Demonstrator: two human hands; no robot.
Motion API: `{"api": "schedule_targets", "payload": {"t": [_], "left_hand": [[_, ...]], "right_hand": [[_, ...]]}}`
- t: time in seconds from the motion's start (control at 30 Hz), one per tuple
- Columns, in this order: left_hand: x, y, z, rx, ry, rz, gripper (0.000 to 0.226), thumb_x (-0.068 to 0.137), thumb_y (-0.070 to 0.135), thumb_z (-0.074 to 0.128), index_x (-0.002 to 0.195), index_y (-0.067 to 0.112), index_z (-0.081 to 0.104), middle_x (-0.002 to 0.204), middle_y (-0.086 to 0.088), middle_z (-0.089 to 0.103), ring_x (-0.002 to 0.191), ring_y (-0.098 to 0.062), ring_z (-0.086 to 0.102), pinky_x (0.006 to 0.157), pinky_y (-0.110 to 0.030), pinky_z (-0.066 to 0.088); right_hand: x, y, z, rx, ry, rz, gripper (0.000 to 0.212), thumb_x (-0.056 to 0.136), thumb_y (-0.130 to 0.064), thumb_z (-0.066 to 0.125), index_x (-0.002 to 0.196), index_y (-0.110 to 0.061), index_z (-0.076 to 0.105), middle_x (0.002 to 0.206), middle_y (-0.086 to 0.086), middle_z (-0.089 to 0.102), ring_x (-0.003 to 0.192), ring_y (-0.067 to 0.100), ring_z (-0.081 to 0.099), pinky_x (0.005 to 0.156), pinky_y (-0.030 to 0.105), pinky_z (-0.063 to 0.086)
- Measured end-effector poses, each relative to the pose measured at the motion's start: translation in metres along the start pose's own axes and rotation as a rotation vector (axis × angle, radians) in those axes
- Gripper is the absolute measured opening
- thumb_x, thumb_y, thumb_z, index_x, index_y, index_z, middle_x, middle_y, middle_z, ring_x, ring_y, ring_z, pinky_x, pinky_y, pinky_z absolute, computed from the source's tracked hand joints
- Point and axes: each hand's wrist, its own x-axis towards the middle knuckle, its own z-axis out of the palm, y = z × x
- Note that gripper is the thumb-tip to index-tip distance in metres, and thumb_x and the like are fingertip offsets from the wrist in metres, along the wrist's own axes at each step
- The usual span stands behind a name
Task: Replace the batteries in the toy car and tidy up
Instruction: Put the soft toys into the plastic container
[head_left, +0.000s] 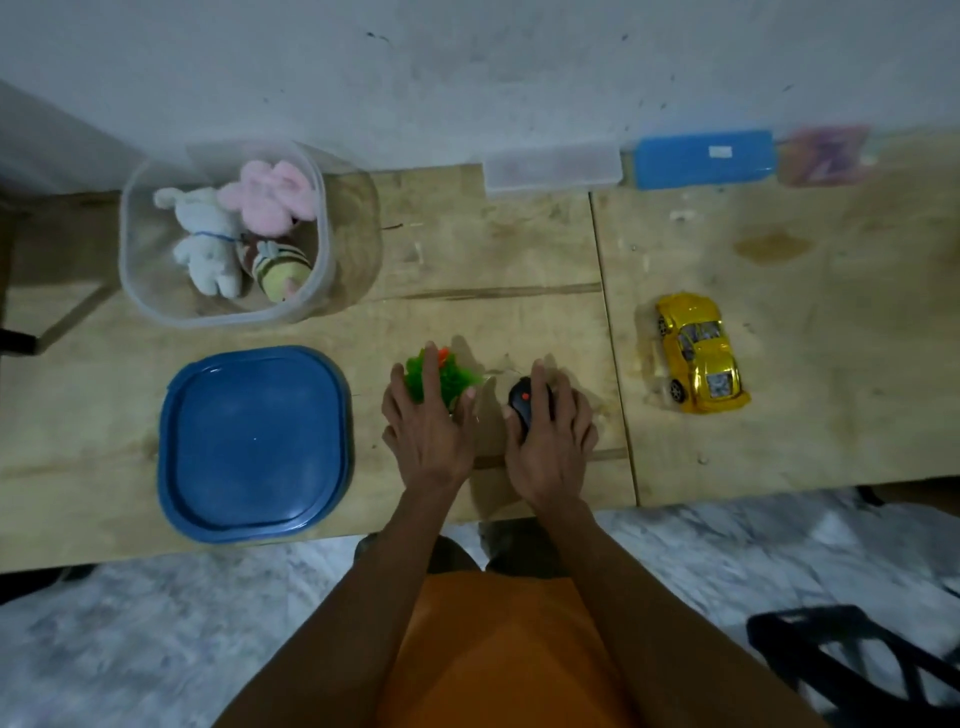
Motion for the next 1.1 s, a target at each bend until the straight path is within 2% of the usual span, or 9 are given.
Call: {"api": "schedule_targets", "payload": {"t": [0.17,0.3,0.47,0.6,0.7,0.77,0.87,0.97,1.1], "left_hand": [[0.006,0.003,0.003,-0.034,0.014,0.024,0.063,0.103,0.041,0.049,0.158,0.034,0.019,0.157,-0.017,0.024,0.138,-0.039,0.023,0.108,-0.059,0.030],[0.004,-0.003,0.000,-0.107,0.014,-0.008,0.063,0.102,0.031,0.053,0.158,0.029,0.023,0.153,-0.020,0.028,0.133,-0.041,0.026,0.108,-0.054,0.031],[-0.004,0.004,-0.019,-0.285,0.107,0.005,0.061,0.102,0.031,0.053,0.156,0.030,0.026,0.145,-0.017,0.041,0.130,-0.034,0.035,0.101,-0.039,0.031],[0.003,0.014,-0.068,-0.407,0.278,0.061,0.060,0.102,0.029,0.055,0.156,0.024,0.029,0.143,-0.010,0.047,0.132,-0.026,0.041,0.109,-0.045,0.039],[0.031,0.000,-0.118,-0.486,0.428,0.064,0.059,0.102,0.026,0.057,0.155,0.020,0.034,0.145,-0.011,0.046,0.132,-0.024,0.044,0.103,-0.032,0.041],[0.056,-0.017,-0.151,-0.490,0.507,0.054,0.059,0.101,0.026,0.058,0.155,0.017,0.035,0.145,-0.015,0.046,0.132,-0.026,0.046,0.101,-0.028,0.040],[0.099,-0.047,-0.189,-0.464,0.559,-0.010,0.059,0.099,0.027,0.058,0.153,0.014,0.038,0.138,-0.022,0.050,0.127,-0.033,0.050,0.102,-0.031,0.042],[0.142,-0.075,-0.210,-0.443,0.551,-0.029,0.061,0.094,0.042,0.052,0.148,0.015,0.043,0.130,-0.021,0.055,0.119,-0.037,0.053,0.102,-0.054,0.046],[0.179,-0.093,-0.222,-0.434,0.519,-0.028,0.057,0.095,0.042,0.049,0.145,0.014,0.046,0.124,-0.020,0.055,0.115,-0.038,0.054,0.098,-0.057,0.047]], "right_hand": [[0.011,0.007,0.007,0.013,0.077,0.003,0.057,0.101,-0.039,0.052,0.152,-0.021,0.035,0.151,0.010,0.042,0.128,0.033,0.031,0.096,0.058,0.038],[0.011,0.009,0.007,0.098,0.108,-0.042,0.055,0.101,-0.036,0.045,0.150,-0.012,0.038,0.144,0.019,0.046,0.117,0.034,0.033,0.093,0.054,0.043],[0.023,-0.012,-0.017,0.278,0.167,0.018,0.057,0.104,-0.031,0.047,0.155,-0.013,0.030,0.150,0.019,0.036,0.122,0.034,0.030,0.099,0.041,0.032],[0.045,-0.062,-0.039,0.410,0.246,-0.032,0.057,0.104,-0.032,0.047,0.155,-0.014,0.028,0.149,0.019,0.038,0.126,0.039,0.035,0.101,0.022,0.014],[0.064,-0.129,-0.039,0.485,0.216,-0.110,0.057,0.105,-0.032,0.047,0.155,-0.013,0.029,0.148,0.018,0.039,0.131,0.036,0.034,0.110,0.029,0.014],[0.073,-0.176,-0.035,0.502,0.217,-0.195,0.056,0.104,-0.030,0.048,0.154,-0.011,0.032,0.145,0.021,0.043,0.130,0.040,0.038,0.107,0.024,0.011],[0.083,-0.238,-0.022,0.485,0.158,-0.280,0.055,0.104,-0.030,0.048,0.154,-0.011,0.032,0.145,0.020,0.042,0.128,0.040,0.039,0.100,0.018,0.010],[0.095,-0.287,-0.002,0.408,0.119,-0.341,0.056,0.105,-0.032,0.046,0.155,-0.013,0.030,0.143,0.017,0.043,0.124,0.038,0.038,0.108,0.037,0.021],[0.110,-0.330,0.030,0.330,0.056,-0.349,0.057,0.104,-0.031,0.047,0.155,-0.013,0.029,0.145,0.016,0.044,0.130,0.039,0.037,0.110,0.044,0.025]]}}
